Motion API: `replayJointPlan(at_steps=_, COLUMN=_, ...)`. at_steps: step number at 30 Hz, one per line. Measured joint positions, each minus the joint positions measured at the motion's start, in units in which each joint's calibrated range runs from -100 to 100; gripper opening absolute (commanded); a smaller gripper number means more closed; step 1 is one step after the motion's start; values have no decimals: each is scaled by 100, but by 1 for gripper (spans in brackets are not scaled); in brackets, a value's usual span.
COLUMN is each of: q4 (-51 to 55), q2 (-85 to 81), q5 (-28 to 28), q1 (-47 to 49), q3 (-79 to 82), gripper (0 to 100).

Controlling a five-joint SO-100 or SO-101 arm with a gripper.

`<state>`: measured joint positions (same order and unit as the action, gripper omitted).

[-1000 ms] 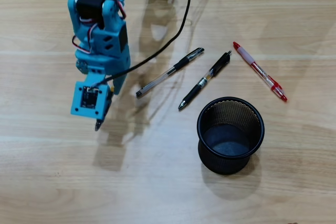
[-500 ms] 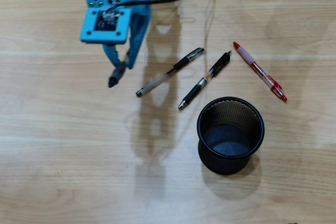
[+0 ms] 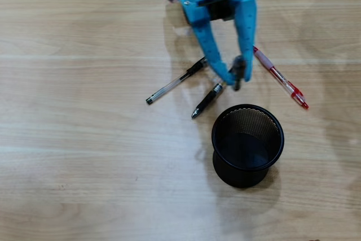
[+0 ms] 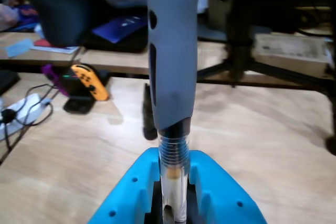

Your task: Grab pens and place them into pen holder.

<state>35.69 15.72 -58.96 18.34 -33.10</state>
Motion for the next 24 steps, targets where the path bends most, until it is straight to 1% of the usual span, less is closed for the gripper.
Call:
replayJointPlan(at_steps=5, q4=-639, q2=8, q5=-5, q1=181, q3=559, gripper=2)
replayJointPlan(at_steps=14, q4=-2236, q2=459, q5=-10, q1=229, q3=1943, gripper=2)
replayJointPlan(at_steps=16, q4=-2451, q2=484, q5=-10, q1=238, q3=2183, gripper=2)
replayJointPlan(at_steps=20, q4=-2564, q2=501, q5=-10, q1=238, q3=2396, gripper=3)
replayJointPlan(at_steps=22, q4=-2572, q2=501, q5=-10, q1=229, q3=2396, gripper=8)
replayJointPlan(at_steps=24, q4=-2572, q2=501, q5=-10, q1=229, q3=2396, gripper=16)
